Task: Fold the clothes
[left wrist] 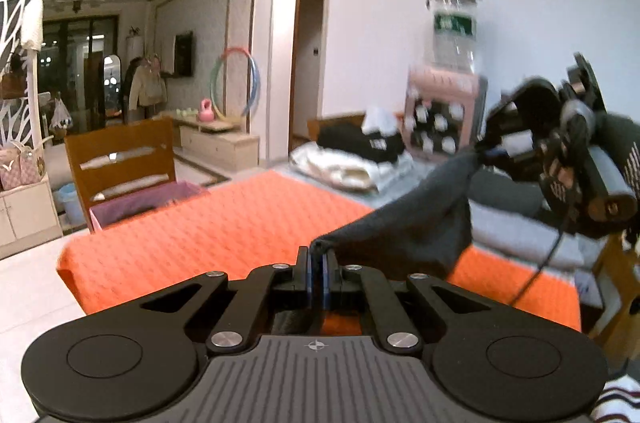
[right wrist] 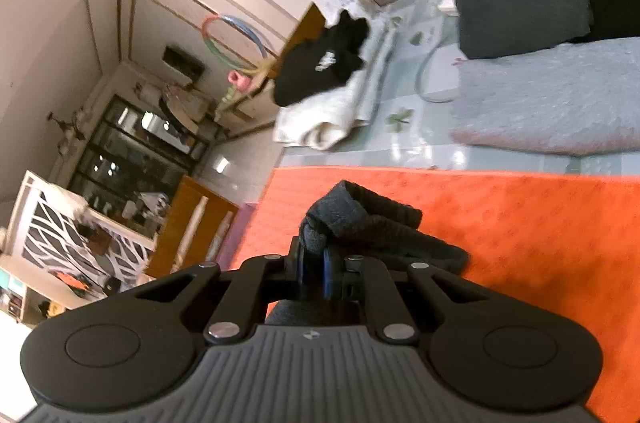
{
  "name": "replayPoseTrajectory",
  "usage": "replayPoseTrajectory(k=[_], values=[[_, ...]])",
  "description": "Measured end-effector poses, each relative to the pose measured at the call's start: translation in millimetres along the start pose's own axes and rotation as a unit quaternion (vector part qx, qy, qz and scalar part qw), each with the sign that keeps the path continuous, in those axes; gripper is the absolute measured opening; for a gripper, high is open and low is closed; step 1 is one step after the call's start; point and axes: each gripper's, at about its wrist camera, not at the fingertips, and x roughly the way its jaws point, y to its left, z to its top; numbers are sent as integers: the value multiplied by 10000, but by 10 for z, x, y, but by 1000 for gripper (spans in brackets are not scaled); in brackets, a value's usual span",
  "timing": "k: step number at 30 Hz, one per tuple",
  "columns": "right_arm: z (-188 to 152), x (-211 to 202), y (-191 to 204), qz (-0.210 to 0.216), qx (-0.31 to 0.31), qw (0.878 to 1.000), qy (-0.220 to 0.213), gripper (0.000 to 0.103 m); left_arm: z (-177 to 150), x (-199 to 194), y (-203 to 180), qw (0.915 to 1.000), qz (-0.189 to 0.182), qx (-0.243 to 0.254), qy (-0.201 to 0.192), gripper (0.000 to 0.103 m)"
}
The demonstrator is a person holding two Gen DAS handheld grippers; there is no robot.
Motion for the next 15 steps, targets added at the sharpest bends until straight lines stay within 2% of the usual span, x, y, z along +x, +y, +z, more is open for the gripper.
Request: replayPoseTrajectory(k=[4, 8, 15], values=[[-308, -188, 462, 154, 59, 9997, -161, 11, 233, -281, 538, 9997, -14, -81, -251, 7], [-650, -293, 928, 387, 73, 9987, -332, 10, 380, -478, 1050, 9993, 40, -166, -326, 7], [-1187, -132, 1778, 776, -80, 9961, -402, 10, 516, -733, 1804, 9976, 465, -282, -433, 7]])
